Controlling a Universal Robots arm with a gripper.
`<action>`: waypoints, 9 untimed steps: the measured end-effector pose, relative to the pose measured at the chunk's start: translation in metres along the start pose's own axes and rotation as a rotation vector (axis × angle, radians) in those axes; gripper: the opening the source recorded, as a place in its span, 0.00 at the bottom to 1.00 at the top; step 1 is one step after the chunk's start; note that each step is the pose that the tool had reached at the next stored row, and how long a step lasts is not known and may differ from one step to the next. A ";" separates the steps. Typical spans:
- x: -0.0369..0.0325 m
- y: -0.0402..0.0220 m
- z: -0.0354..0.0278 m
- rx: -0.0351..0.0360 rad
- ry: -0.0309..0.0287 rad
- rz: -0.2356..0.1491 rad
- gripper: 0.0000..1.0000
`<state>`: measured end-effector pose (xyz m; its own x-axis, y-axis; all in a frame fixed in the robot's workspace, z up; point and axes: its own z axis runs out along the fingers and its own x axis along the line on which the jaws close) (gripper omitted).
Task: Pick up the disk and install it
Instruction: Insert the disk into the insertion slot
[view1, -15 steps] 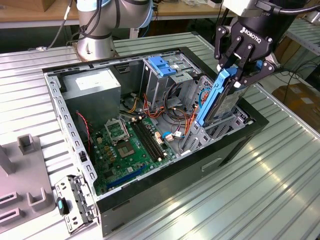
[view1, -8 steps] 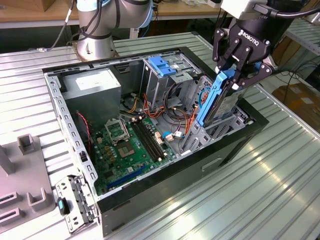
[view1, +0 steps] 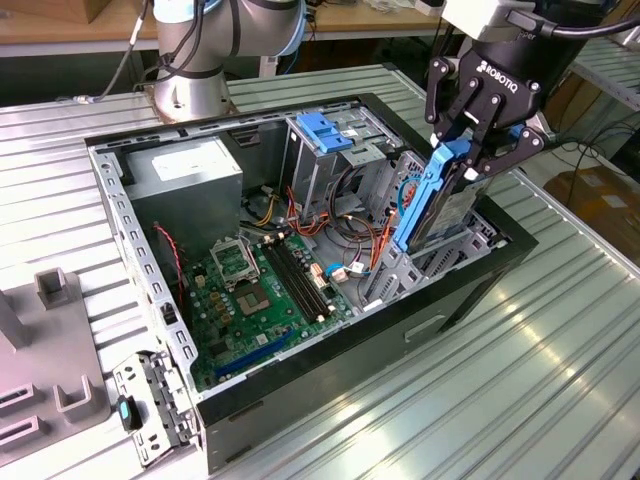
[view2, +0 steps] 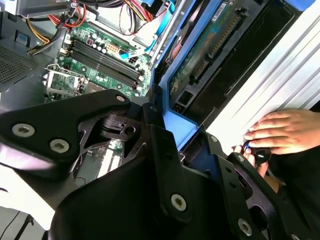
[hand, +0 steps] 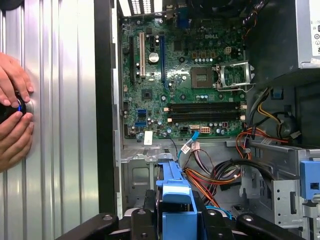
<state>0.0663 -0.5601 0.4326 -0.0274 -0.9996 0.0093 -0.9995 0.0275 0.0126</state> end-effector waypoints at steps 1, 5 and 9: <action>0.0000 0.0000 -0.0001 -0.0004 0.0004 0.000 0.38; 0.0000 -0.0003 -0.0003 -0.0005 0.0006 0.000 0.45; 0.0001 -0.0003 -0.0003 -0.0005 0.0008 0.000 0.45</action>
<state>0.0667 -0.5602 0.4329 -0.0277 -0.9996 0.0101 -0.9995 0.0278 0.0131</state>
